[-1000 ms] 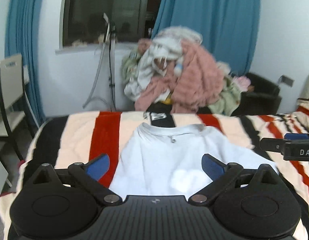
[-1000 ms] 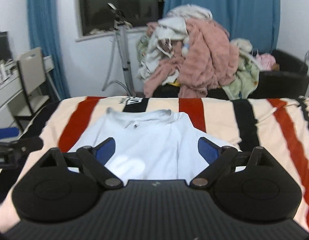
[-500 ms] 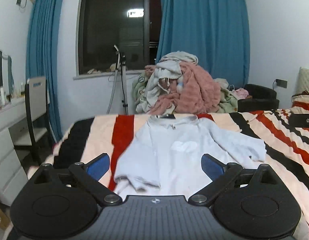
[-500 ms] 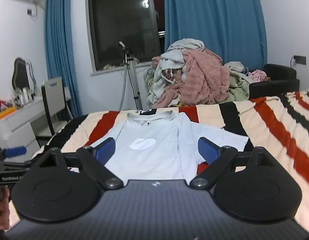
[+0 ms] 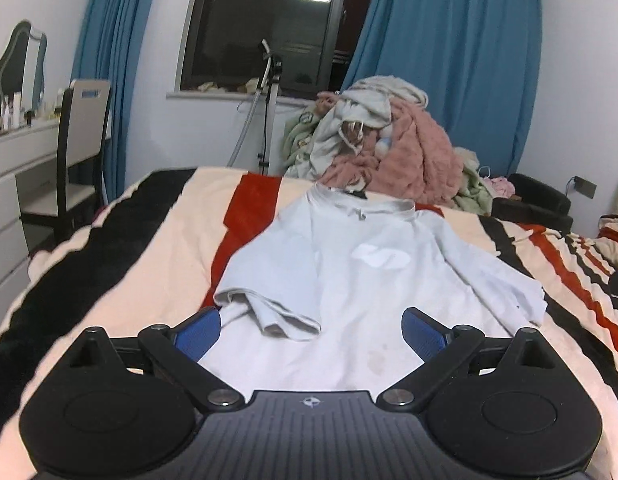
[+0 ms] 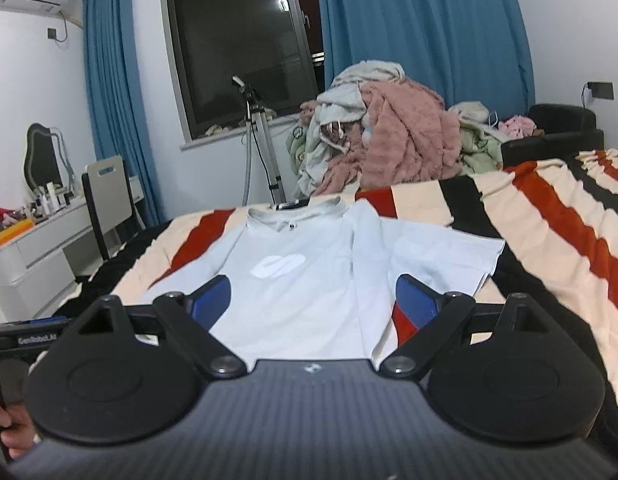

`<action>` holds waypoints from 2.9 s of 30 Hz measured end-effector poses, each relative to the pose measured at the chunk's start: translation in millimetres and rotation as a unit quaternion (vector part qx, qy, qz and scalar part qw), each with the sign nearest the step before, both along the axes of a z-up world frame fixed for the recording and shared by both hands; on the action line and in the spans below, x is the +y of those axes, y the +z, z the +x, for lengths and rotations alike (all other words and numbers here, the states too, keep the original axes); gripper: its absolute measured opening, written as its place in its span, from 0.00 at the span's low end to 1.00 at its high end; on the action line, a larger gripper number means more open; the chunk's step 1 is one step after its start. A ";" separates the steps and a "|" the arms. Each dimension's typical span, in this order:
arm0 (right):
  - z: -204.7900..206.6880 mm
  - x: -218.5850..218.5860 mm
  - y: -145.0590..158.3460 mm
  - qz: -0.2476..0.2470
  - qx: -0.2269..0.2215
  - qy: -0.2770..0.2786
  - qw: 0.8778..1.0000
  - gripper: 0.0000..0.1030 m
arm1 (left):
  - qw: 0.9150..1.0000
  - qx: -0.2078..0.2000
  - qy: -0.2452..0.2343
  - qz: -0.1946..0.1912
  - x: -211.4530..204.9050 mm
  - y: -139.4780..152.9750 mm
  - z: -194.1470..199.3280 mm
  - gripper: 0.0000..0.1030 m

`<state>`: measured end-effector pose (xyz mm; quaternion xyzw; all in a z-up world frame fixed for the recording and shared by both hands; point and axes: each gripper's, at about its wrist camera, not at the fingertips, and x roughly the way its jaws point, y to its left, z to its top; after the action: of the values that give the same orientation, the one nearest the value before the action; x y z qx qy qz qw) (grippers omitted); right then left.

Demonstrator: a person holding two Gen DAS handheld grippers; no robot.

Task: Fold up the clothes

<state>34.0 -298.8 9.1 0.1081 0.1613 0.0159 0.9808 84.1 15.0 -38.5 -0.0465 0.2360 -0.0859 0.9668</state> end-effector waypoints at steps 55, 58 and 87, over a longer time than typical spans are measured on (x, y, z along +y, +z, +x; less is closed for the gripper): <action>104.8 34.8 -63.4 -0.018 0.090 -0.048 0.995 0.94 | 0.978 0.034 0.207 -0.015 181.6 53.1 382.2 0.03; 114.0 37.4 -64.0 -0.041 0.074 -0.061 0.995 0.94 | 0.974 0.053 0.219 0.024 178.6 44.3 425.8 0.03; 67.3 30.2 -45.5 -0.060 0.009 -0.029 0.998 0.94 | 0.992 0.058 0.107 -0.046 17.2 13.5 65.6 0.87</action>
<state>101.3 -268.6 -36.4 0.0537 0.1681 -0.0229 0.9840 149.7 32.2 -25.0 -0.1205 0.2810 0.0103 0.9521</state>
